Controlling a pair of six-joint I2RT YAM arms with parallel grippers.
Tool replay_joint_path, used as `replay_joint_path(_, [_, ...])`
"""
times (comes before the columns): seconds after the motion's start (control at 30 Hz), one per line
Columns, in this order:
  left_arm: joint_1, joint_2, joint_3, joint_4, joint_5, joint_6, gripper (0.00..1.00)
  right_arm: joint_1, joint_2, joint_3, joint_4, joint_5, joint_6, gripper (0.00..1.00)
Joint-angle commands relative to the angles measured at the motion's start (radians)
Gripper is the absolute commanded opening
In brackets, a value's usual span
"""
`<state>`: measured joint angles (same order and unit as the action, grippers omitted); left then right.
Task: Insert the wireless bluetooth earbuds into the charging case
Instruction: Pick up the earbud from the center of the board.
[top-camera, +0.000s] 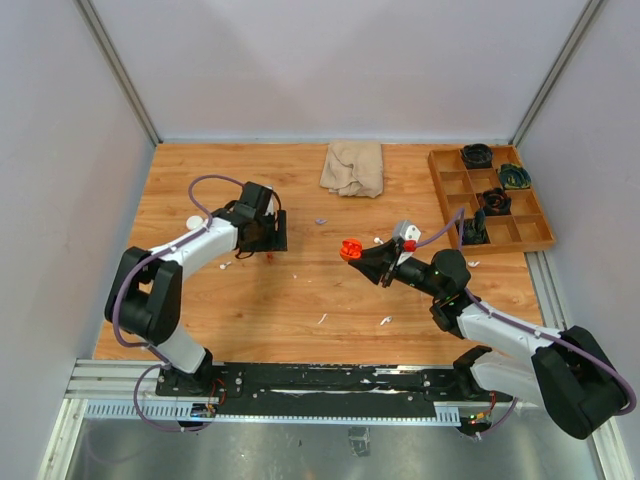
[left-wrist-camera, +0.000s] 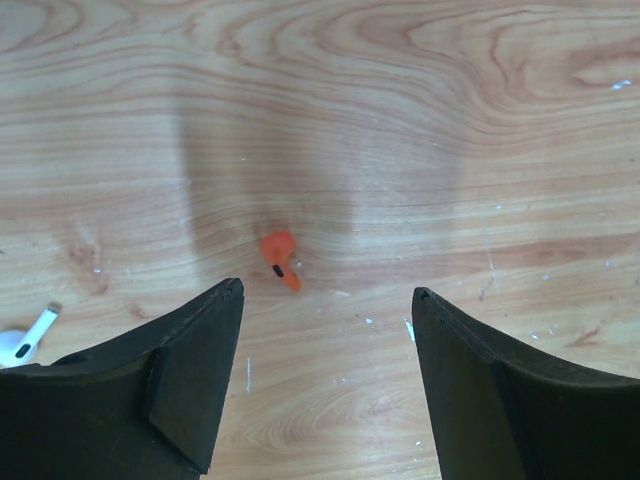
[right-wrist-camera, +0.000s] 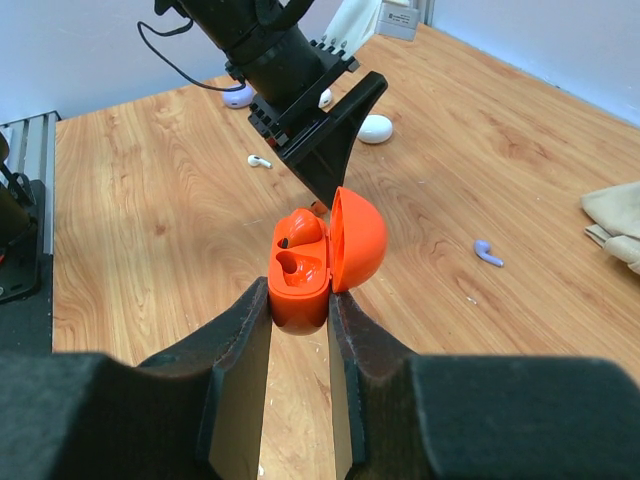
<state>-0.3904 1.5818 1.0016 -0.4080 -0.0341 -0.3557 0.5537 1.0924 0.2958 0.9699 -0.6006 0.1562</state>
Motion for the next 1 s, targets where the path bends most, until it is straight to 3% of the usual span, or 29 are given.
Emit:
replay_joint_path(0.0, [-0.005, 0.038, 0.040, -0.059, -0.094, -0.065, 0.73, -0.013, -0.018, 0.002, 0.007, 0.012, -0.021, 0.03])
replay_joint_path(0.3, [-0.003, 0.131, 0.088, -0.045, -0.118, -0.069, 0.65, -0.013, -0.023, 0.006, -0.011, 0.013, -0.028, 0.03])
replay_joint_path(0.43, [-0.003, 0.164, 0.109, -0.047, -0.145, -0.076, 0.52, -0.013, -0.025, 0.006, -0.013, 0.014, -0.028, 0.03])
replay_joint_path(0.97, [-0.002, 0.205, 0.123, -0.098, -0.127, -0.078, 0.40, -0.012, -0.027, 0.008, -0.014, 0.011, -0.024, 0.03])
